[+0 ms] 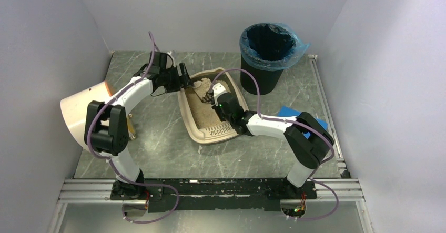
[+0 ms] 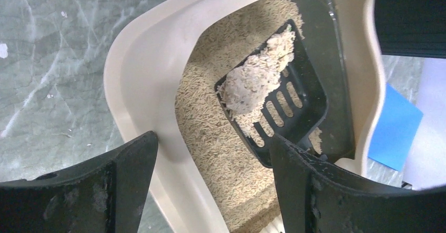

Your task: Clean the litter box

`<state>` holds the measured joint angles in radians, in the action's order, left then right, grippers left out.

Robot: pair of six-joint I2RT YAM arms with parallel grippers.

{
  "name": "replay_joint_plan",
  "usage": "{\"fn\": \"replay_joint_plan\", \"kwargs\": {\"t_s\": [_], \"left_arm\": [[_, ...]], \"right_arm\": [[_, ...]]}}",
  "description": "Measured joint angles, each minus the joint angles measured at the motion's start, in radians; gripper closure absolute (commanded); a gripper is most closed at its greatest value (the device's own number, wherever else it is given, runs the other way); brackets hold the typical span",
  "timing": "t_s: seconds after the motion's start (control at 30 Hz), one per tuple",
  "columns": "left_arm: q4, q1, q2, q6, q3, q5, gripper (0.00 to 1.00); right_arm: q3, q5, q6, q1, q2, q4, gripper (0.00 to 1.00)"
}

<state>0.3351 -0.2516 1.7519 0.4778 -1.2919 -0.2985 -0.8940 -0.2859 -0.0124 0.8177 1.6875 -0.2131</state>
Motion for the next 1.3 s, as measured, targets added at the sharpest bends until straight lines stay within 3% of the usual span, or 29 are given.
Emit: {"fn": "replay_joint_plan", "kwargs": {"t_s": [0.07,0.1,0.7,0.93,1.3], "left_arm": [[-0.005,0.000,-0.014,0.010,0.000,-0.003,0.03],[-0.012,-0.001,-0.022,0.015,0.000,-0.010,0.02],[0.018,-0.005,-0.239,0.035,0.000,-0.066,0.02],[0.006,0.028,-0.380,0.027,0.089,-0.024,0.02],[-0.018,0.069,-0.380,0.004,0.214,-0.024,0.02]], "right_arm": [[0.002,-0.003,0.000,0.000,-0.010,0.011,1.00],[0.004,-0.005,0.000,0.000,-0.014,0.013,1.00],[0.092,-0.037,-0.024,0.006,-0.220,0.083,1.00],[0.098,-0.083,-0.036,0.039,-0.266,0.089,1.00],[0.111,-0.180,-0.043,0.134,-0.359,0.134,1.00]]}}
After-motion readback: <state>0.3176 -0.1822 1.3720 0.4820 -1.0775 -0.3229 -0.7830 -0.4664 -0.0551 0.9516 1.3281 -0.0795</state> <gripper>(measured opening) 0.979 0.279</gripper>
